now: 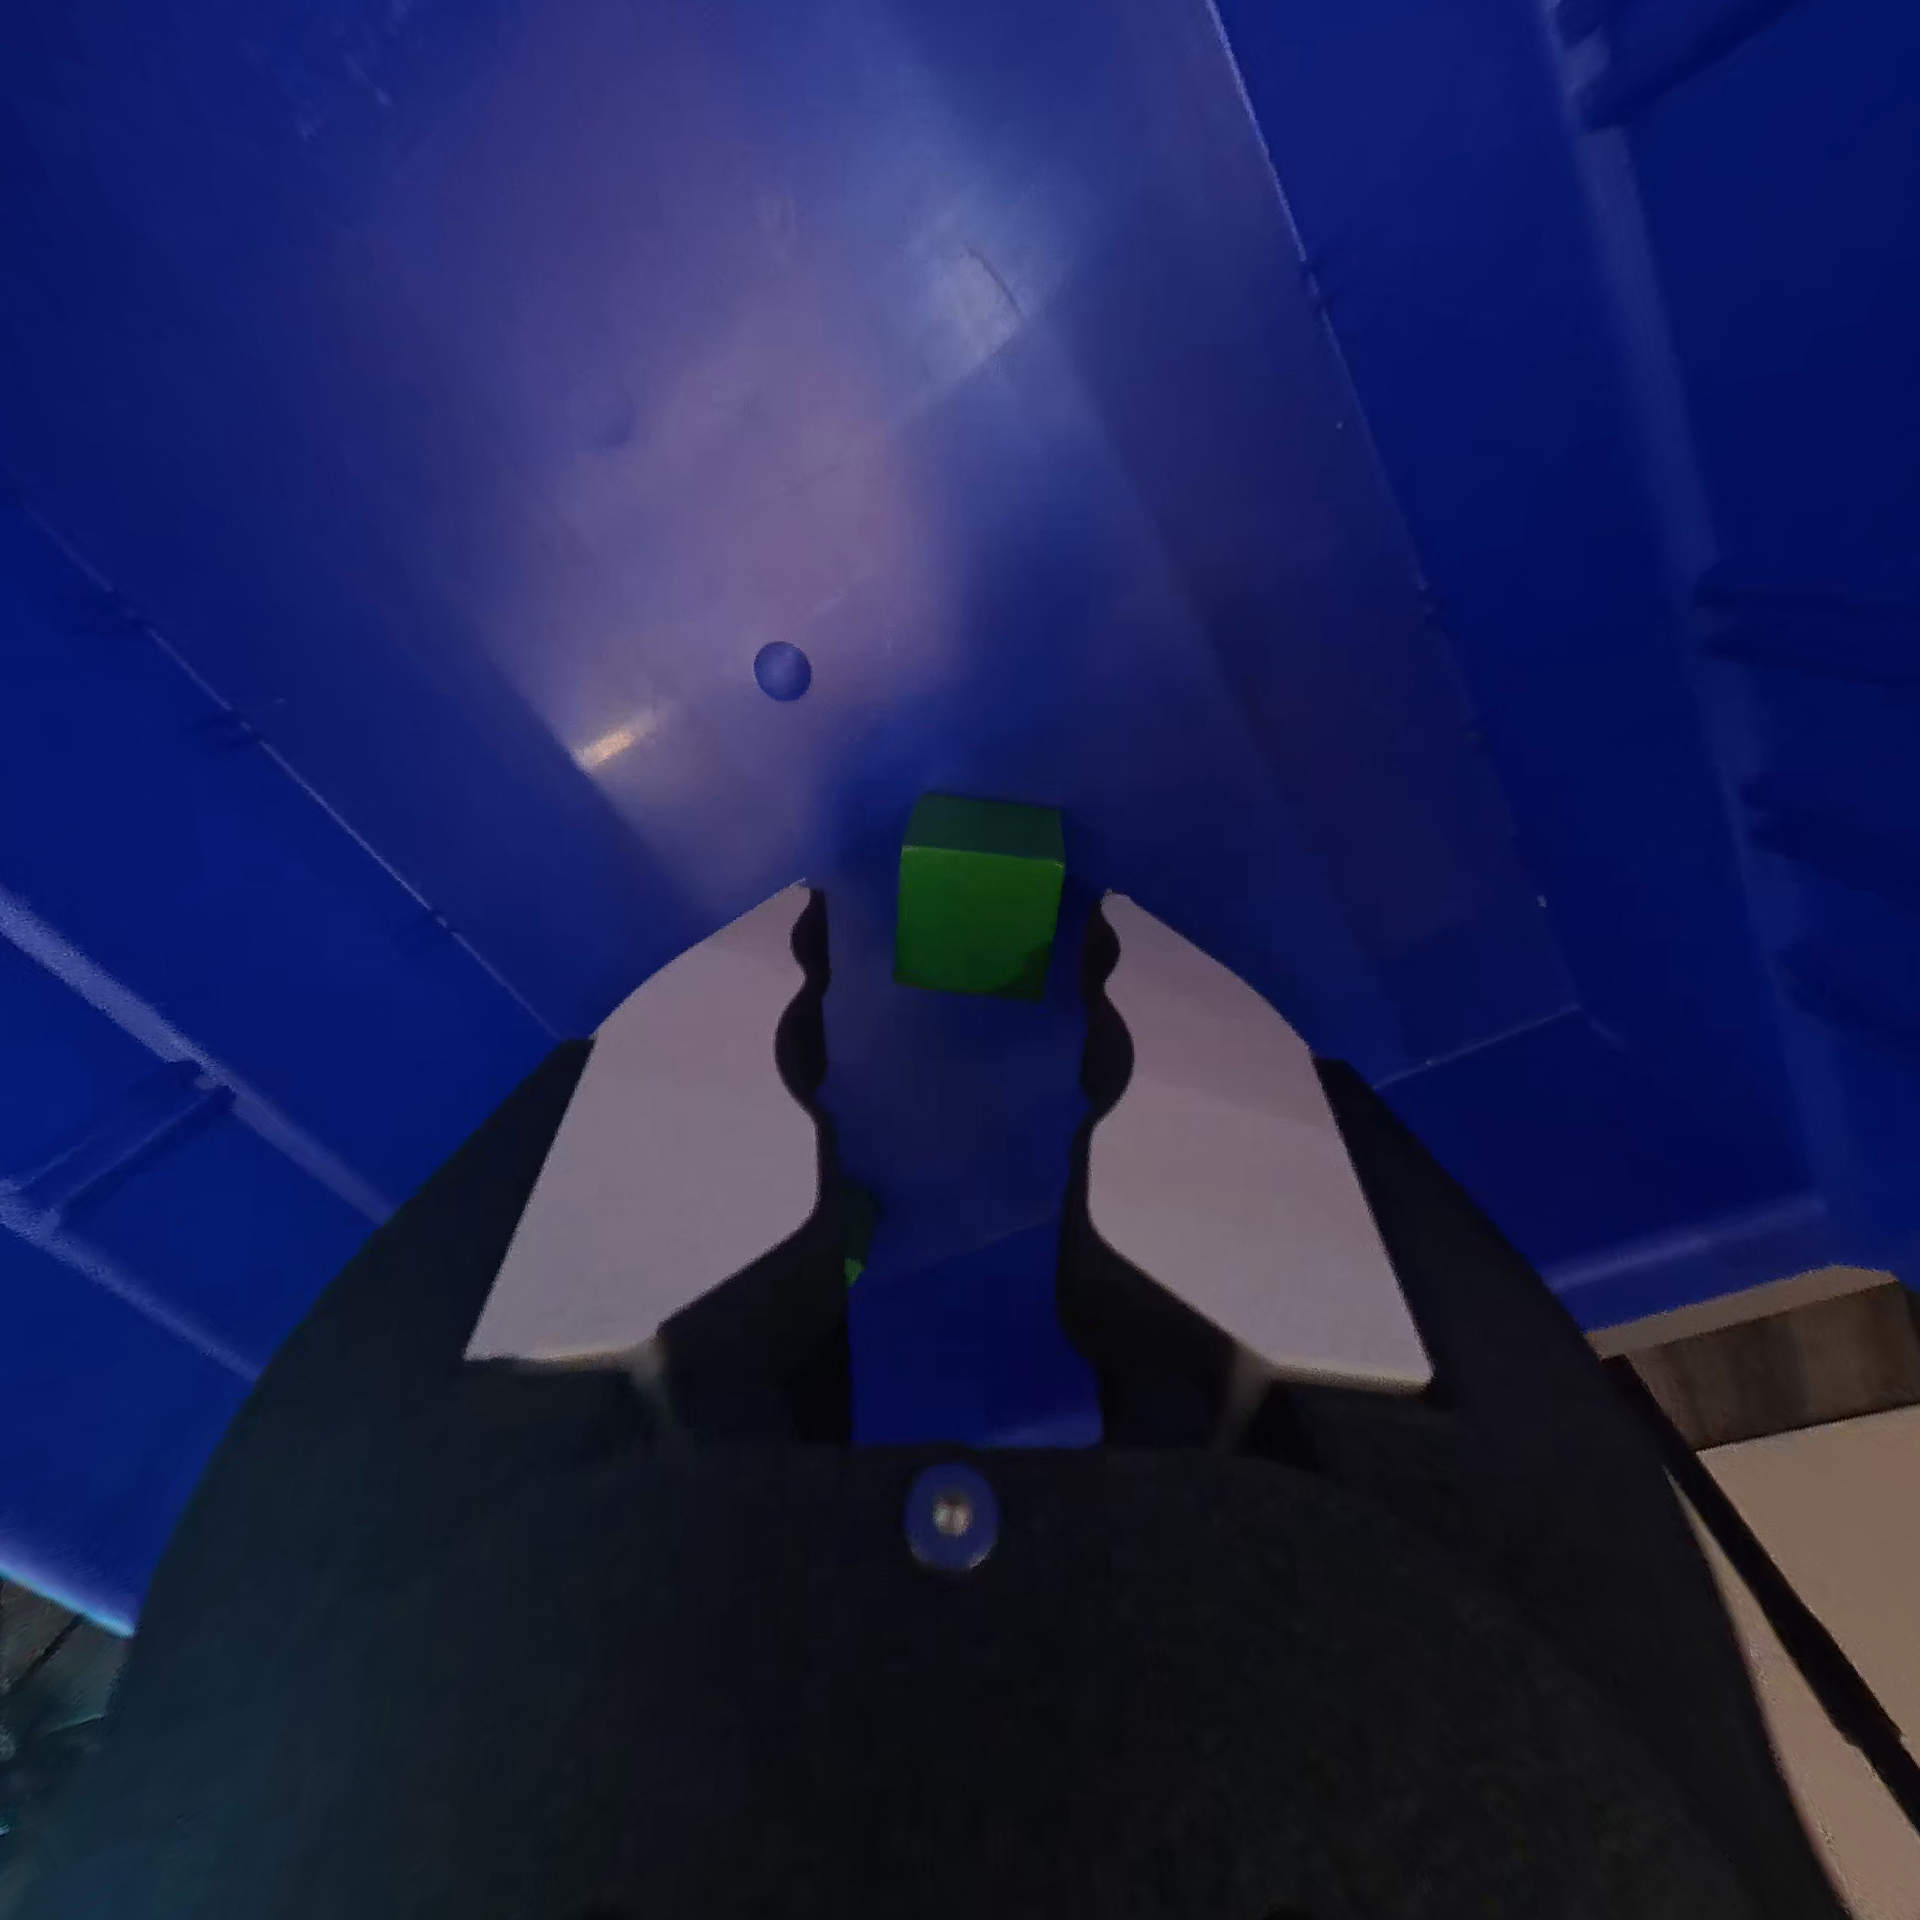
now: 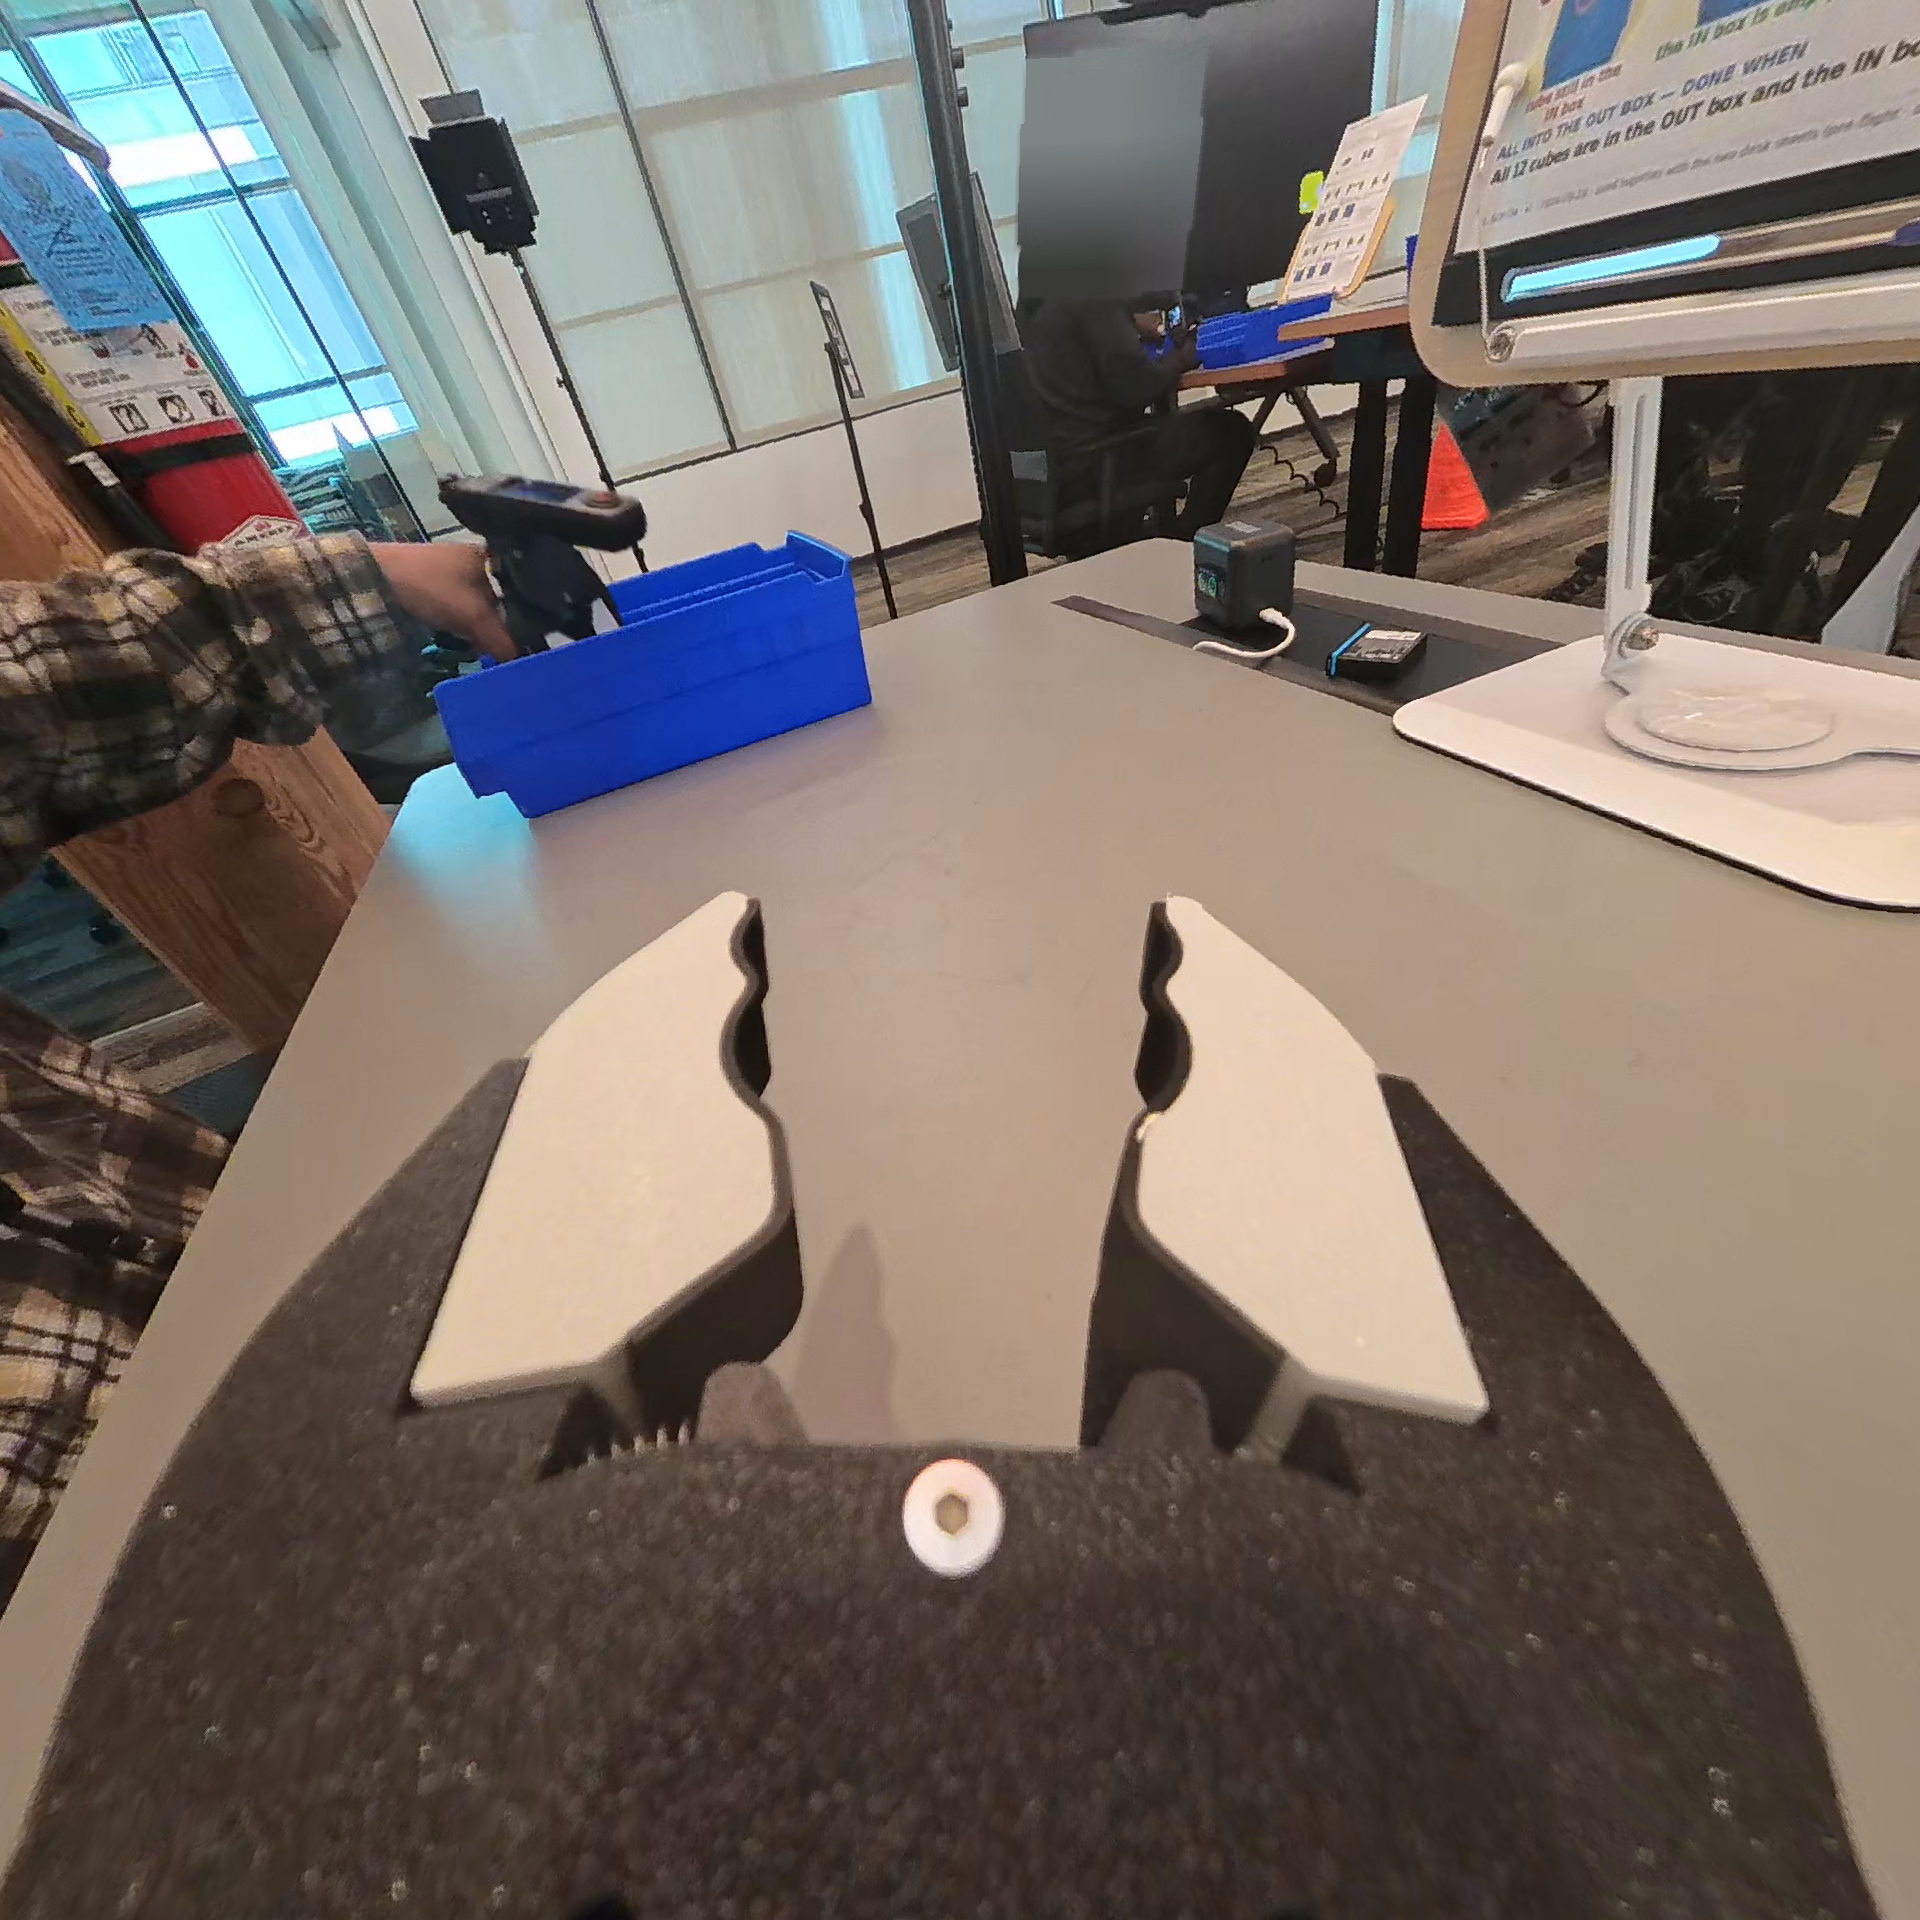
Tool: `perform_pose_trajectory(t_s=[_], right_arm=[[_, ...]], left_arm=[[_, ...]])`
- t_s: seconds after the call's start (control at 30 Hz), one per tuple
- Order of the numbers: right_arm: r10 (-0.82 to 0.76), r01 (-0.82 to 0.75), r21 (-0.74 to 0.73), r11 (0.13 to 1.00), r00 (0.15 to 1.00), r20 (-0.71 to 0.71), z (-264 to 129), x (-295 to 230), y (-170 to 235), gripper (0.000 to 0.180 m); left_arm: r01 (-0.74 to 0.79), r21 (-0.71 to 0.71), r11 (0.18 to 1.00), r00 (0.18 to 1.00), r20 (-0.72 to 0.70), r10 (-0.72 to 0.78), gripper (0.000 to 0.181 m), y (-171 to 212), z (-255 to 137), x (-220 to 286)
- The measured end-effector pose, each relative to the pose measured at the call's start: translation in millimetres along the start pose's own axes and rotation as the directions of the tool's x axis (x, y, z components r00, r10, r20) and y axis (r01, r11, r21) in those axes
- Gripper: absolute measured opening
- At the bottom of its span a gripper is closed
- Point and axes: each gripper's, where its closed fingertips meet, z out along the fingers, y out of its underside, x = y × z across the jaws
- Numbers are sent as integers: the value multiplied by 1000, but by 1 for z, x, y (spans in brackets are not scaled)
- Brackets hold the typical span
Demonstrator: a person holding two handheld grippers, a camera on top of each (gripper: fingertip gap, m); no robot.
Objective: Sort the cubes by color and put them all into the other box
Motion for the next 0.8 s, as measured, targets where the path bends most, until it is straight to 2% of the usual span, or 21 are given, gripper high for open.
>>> perform_pose_trajectory(t_s=[0.07, 0.1, 0.17, 0.23, 0.3, 0.37, 0.43, 0.57, 0.67, 0.73, 0.8], right_arm=[[-2, 2, -2, 1000, 1000, 0, 0, 0, 0, 69], [-4, 4, 0, 1000, 1000, -2, 0, 0, 0, 69], [-4, 4, 7, 1000, 1000, -6, 0, 0, -2, 68], [5, -5, 17, 1000, 1000, -7, 0, 0, -3, 67], [31, -31, 30, 999, 1000, 1, 2, -2, -4, 66], [76, -77, 42, 996, 997, 14, 5, -6, -7, 65], [135, -138, 57, 989, 989, 53, 11, -13, -15, 64], [281, -292, 46, 955, 947, 157, 32, -35, -41, 64], [437, -438, -60, 897, 859, 266, 56, -65, -56, 69], [562, -547, -151, 823, 749, 351, 70, -89, -67, 70], [658, -623, -229, 748, 652, 376, 80, -102, -73, 68]], left_arm=[[-10, 4, 1000, 1000, -25, 10, 43, 0, 5, 2], [-6, 25, 1000, 999, -47, 7, 29, -3, 4, 4], [-7, 73, 997, 1000, -8, 8, 29, -8, -2, -5], [14, 199, 980, 999, 31, -21, 29, -20, -24, -16], [34, 382, 923, 997, 50, -58, 29, -39, -61, -23], [-3, 581, 814, 996, 78, -52, 29, -65, -108, -17], [-74, 743, 665, 994, 105, -6, 28, -98, -156, 8], [-219, 926, 307, 971, 175, 165, 28, -168, -229, 104], [-239, 968, 76, 926, 204, 317, 28, -216, -244, 185], [-252, 967, -25, 884, 241, 401, 28, -245, -233, 231], [-231, 967, -103, 839, 252, 482, 28, -268, -218, 270]])
